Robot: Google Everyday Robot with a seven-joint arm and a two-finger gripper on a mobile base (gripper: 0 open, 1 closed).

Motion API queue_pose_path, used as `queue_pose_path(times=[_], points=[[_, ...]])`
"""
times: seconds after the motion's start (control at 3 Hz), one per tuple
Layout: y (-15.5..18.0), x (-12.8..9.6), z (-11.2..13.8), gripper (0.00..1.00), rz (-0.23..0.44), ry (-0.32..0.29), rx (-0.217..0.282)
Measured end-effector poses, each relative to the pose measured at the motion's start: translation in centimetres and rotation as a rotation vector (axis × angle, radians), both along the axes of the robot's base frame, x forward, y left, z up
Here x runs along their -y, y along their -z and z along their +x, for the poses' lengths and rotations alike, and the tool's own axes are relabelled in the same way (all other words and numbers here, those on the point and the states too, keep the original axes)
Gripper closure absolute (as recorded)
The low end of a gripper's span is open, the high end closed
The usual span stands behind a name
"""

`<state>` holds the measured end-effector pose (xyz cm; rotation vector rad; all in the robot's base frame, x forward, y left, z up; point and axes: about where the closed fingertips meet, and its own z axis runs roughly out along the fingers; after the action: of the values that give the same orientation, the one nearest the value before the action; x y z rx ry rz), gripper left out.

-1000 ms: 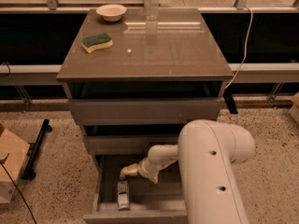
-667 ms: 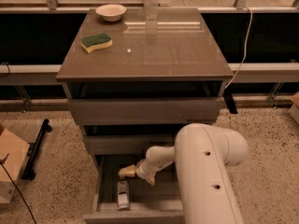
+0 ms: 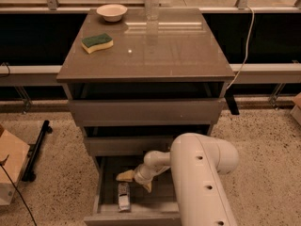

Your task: Pick blue plastic bottle from bottom drawer and place on counter

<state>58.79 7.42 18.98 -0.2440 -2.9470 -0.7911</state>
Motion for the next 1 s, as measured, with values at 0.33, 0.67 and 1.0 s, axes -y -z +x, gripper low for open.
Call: queue_pose_path(times=[0.33,0.67,1.0], points=[[2.2,-1.5,-0.4,0.0,0.015,-0.006,-0.047],[3.6,-2.8,-0.8,0.0,0.024,-0.016,-0.083],[5.7,-4.4,-1.9,0.03,0.02,-0.034,-0.143]])
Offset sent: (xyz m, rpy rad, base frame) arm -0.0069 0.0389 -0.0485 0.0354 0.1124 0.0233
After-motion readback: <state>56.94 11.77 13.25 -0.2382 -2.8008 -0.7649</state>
